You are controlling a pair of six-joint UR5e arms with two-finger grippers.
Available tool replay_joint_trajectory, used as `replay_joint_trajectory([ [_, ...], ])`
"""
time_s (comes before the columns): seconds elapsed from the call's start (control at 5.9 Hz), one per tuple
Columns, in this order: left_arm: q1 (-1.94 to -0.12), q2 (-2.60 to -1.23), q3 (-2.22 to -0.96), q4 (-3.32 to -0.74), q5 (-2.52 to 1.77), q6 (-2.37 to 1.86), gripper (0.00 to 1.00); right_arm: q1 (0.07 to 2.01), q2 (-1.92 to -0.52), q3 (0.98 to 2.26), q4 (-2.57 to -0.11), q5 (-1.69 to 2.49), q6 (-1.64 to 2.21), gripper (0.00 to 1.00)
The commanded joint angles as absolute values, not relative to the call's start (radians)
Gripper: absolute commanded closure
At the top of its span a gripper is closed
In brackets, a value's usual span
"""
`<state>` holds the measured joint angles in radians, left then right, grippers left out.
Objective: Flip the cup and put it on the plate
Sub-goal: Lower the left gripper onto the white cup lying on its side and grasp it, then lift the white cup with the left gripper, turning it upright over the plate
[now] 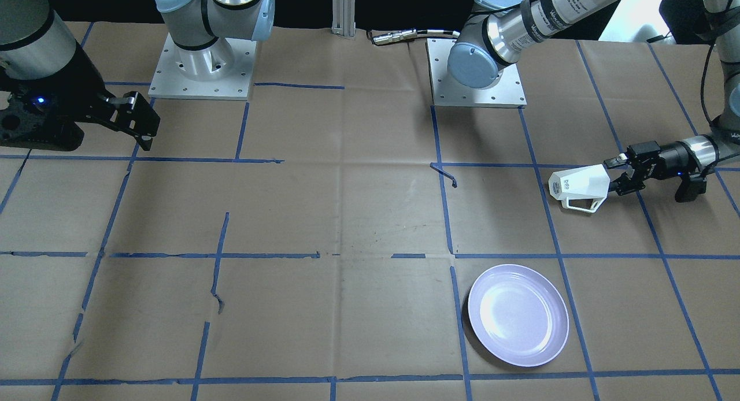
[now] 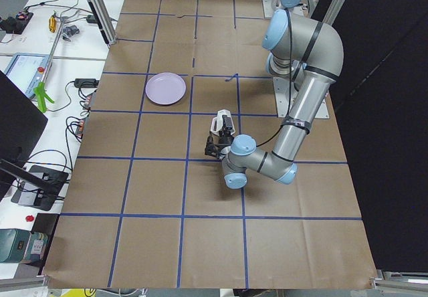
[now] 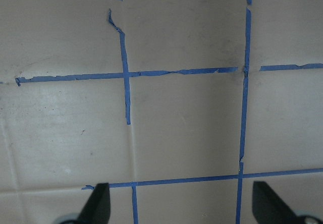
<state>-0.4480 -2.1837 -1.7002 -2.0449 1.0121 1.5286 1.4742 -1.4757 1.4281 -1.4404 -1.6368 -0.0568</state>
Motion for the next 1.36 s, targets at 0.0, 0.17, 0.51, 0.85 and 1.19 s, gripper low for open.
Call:
replay_joint_trajectory([
  [0.0, -0.449, -2.203, -1.695, -2.057, 1.020, 1.537, 0.70, 1.474, -1.476, 1.428, -1.440, -1.637, -0.057, 0.00],
  [0.17, -0.448, -2.224, -1.677, -2.057, 1.025, 1.575, 0.97, 1.474, -1.476, 1.428, -1.440, -1.637, -0.057, 0.00],
  [0.51, -0.448, -2.214, -1.675, -2.057, 1.023, 1.569, 1.00, 1.474, -1.476, 1.428, -1.440, -1.637, -0.057, 0.00],
  [0.85, -0.460, -2.087, -1.620, -2.078, 1.025, 1.438, 1.00, 1.474, -1.476, 1.428, -1.440, -1.637, -0.057, 0.00],
  [1.19, -0.548, -1.828, -1.569, -2.065, 1.055, 1.195, 1.00, 1.474, -1.476, 1.428, -1.442, -1.637, -0.057, 0.00],
])
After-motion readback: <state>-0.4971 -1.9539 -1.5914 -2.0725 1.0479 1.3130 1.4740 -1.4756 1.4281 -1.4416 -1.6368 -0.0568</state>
